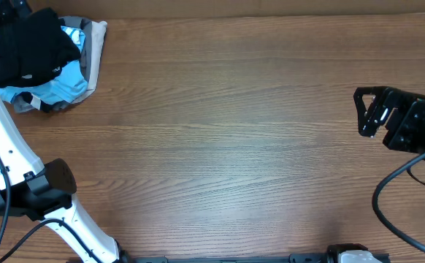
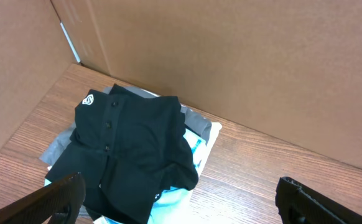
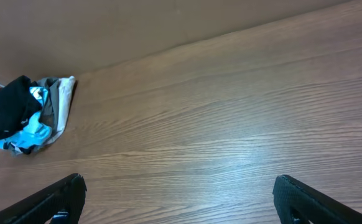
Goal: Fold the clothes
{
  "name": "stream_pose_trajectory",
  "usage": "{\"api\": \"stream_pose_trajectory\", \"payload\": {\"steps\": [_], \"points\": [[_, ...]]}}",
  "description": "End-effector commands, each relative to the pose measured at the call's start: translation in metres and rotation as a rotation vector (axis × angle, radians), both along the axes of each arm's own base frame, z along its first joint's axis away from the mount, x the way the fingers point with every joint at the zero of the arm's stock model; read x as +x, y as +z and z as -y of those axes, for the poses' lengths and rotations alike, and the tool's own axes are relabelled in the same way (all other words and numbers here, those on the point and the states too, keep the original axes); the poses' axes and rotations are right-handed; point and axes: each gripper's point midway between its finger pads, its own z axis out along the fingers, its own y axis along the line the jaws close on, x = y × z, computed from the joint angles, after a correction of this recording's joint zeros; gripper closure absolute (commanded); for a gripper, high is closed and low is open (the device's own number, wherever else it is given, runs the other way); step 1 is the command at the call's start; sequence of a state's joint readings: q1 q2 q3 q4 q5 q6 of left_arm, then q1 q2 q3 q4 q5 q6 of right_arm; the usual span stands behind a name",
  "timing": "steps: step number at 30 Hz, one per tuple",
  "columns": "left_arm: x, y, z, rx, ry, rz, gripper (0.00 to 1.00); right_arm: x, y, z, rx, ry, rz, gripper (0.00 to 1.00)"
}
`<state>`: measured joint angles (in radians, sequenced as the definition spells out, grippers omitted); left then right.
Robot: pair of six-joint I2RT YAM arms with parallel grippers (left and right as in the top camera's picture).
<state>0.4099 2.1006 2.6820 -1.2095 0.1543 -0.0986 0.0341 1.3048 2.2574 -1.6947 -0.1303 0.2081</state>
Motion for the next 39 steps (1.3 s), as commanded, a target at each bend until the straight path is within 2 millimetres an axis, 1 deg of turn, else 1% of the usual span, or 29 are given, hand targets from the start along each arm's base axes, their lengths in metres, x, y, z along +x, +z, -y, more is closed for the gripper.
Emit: {"api": "stream_pose_trajectory", "payload": {"steps": [1, 5, 9, 12, 18, 26, 30, 33, 39], "points": [[0.002, -0.002, 0.001, -0.009, -0.006, 0.0, 0.0, 0.004, -0.001, 0.003, -0.017, -0.011, -0.002, 0.0], [0.002, -0.002, 0.001, -0.009, -0.006, 0.0, 0.0, 0.018, -0.009, 0.008, -0.066, -0.007, -0.007, 0.0], [0.002, -0.002, 0.001, -0.009, -0.006, 0.0, 0.0, 0.03, -0.017, 0.007, -0.099, 0.016, 0.056, 0.0], [0.002, -0.002, 0.001, -0.009, -0.006, 0.0, 0.0, 0.034, -0.03, 0.007, -0.097, 0.013, 0.117, 0.0], [0.002, -0.002, 0.001, -0.009, -0.006, 0.0, 0.0, 0.037, -0.071, 0.007, -0.09, 0.008, 0.272, 0.0], [0.002, -0.002, 0.001, -0.009, -0.006, 0.0, 0.0, 0.027, -0.13, 0.005, -0.076, 0.01, 0.438, 0.0], [0.002, -0.002, 0.001, -0.009, -0.006, 0.0, 0.0, 0.026, -0.157, 0.004, -0.072, 0.008, 0.525, 0.0], [0.002, -0.002, 0.001, -0.009, -0.006, 0.0, 0.0, 0.025, -0.163, 0.002, -0.064, 0.016, 0.631, 0.0], [0.002, -0.002, 0.001, -0.009, -0.006, 0.0, 0.0, 0.018, -0.161, 0.002, -0.055, 0.007, 0.873, 0.0]]}}
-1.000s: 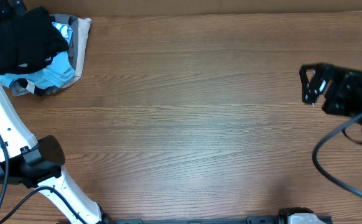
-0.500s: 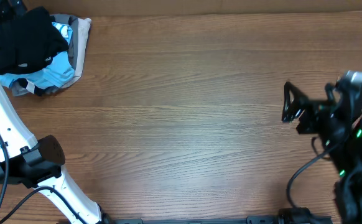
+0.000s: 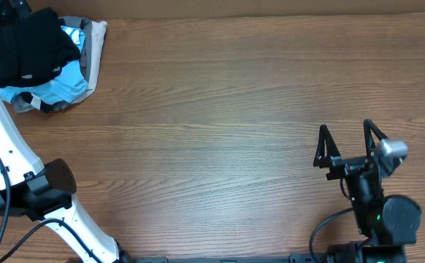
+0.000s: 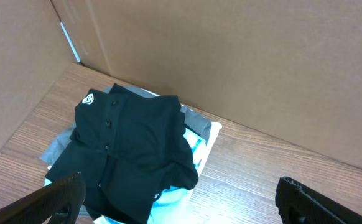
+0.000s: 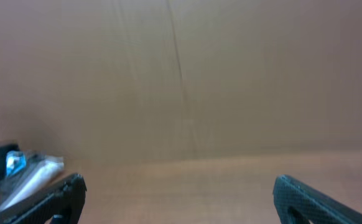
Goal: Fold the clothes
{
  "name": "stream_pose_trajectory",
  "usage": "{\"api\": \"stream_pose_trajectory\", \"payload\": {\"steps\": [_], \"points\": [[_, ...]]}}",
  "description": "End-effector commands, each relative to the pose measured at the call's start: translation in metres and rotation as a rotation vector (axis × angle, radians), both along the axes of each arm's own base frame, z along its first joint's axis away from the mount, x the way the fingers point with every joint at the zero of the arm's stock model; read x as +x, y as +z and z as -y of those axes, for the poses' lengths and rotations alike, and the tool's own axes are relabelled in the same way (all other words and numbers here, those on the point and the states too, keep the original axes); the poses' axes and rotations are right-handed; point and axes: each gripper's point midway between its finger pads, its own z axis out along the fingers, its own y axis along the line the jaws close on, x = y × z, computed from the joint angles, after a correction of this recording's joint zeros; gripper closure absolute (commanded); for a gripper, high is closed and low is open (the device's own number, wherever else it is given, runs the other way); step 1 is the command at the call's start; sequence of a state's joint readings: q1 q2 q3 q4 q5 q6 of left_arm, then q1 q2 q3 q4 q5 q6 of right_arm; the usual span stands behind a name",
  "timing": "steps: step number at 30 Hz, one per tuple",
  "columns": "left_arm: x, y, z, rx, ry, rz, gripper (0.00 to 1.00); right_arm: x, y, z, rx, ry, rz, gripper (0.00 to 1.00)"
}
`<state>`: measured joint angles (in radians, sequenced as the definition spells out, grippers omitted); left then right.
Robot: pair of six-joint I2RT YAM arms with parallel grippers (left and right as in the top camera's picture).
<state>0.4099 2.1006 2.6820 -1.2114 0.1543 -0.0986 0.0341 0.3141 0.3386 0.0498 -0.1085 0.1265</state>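
A pile of clothes lies in the table's back left corner, with a black button shirt (image 3: 28, 45) on top. Under it are a light blue garment (image 3: 59, 89) and a grey one (image 3: 93, 40). In the left wrist view the black shirt (image 4: 131, 149) fills the centre, and my left gripper (image 4: 181, 202) hangs open just above and in front of it, holding nothing. My right gripper (image 3: 347, 142) stands open near the front right, far from the pile. Its own camera faces the back wall, and my right gripper (image 5: 181, 199) has nothing between its fingers. The pile (image 5: 7, 168) shows only at that view's far left.
Brown cardboard walls (image 4: 243, 62) close off the back and left of the wooden table (image 3: 212, 131). My left arm's white link (image 3: 1, 139) runs along the left edge. The right arm's base (image 3: 388, 219) sits at the front right.
My right gripper was at the right edge pointing left over the table. Now it sits nearer the front, turned level toward the back wall. The left arm and the pile have not changed.
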Motion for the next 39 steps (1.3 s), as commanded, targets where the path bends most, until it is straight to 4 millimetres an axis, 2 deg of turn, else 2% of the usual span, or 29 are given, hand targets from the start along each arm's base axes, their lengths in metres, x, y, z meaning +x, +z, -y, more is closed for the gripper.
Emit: {"api": "stream_pose_trajectory", "payload": {"steps": [1, 11, 19, 26, 32, 39], "points": [[0.002, -0.001, 0.0, -0.009, -0.005, 0.002, 0.0, -0.006, -0.007, -0.001, 0.001, 0.007, 0.064, 0.0], [0.002, -0.001, 0.002, -0.009, -0.008, 0.002, 0.0, -0.015, -0.031, 0.003, 0.006, -0.016, 0.112, 0.0], [0.002, -0.001, 0.001, -0.009, -0.007, 0.002, 0.0, -0.015, -0.06, 0.005, 0.006, -0.023, 0.103, 0.0], [0.002, -0.001, 0.001, -0.008, -0.007, 0.002, 0.0, -0.011, -0.083, 0.008, -0.053, -0.05, 0.018, 0.0], [0.002, -0.001, 0.001, -0.009, -0.007, 0.002, 0.0, -0.008, -0.122, 0.01, -0.076, -0.062, -0.14, 0.0], [0.002, -0.001, 0.001, -0.009, -0.007, 0.002, 0.0, -0.008, -0.122, 0.012, -0.076, -0.071, -0.14, 0.0]]}}
